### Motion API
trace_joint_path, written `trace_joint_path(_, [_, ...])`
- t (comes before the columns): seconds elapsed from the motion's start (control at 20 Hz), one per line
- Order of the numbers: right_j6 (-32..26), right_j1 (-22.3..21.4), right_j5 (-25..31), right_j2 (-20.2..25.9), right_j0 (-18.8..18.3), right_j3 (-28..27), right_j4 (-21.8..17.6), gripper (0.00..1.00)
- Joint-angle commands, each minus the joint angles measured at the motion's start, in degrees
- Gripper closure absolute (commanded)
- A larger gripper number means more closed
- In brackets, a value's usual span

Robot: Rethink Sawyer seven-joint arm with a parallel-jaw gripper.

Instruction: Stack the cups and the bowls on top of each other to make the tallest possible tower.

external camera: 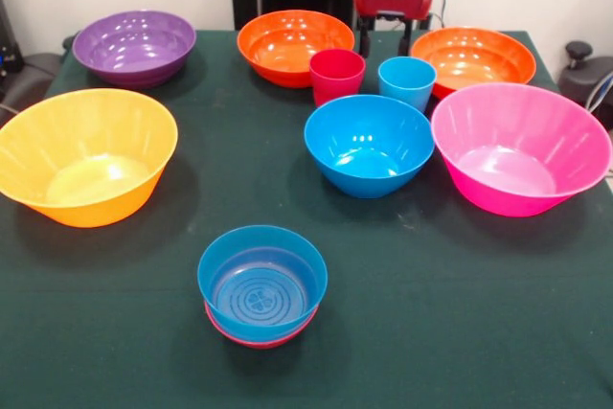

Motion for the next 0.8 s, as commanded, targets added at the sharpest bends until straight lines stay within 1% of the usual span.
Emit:
trace_joint_path(0.05, [4.77,1.57,8.37,5.68,-2.06,-7.26,1.31,0.00])
trace_joint_path(0.2, [4.68,1.06,9.61,5.90,-2.43,-7.93,1.56,0.00])
trace_joint_path(0.5, [5.68,-1.59,11.68,6.88,-3.45,-7.97,2.24,0.00])
trace_joint_path(0.8, [7.05,-6.22,17.51,7.72,-4.31,-6.24,4.32,0.00])
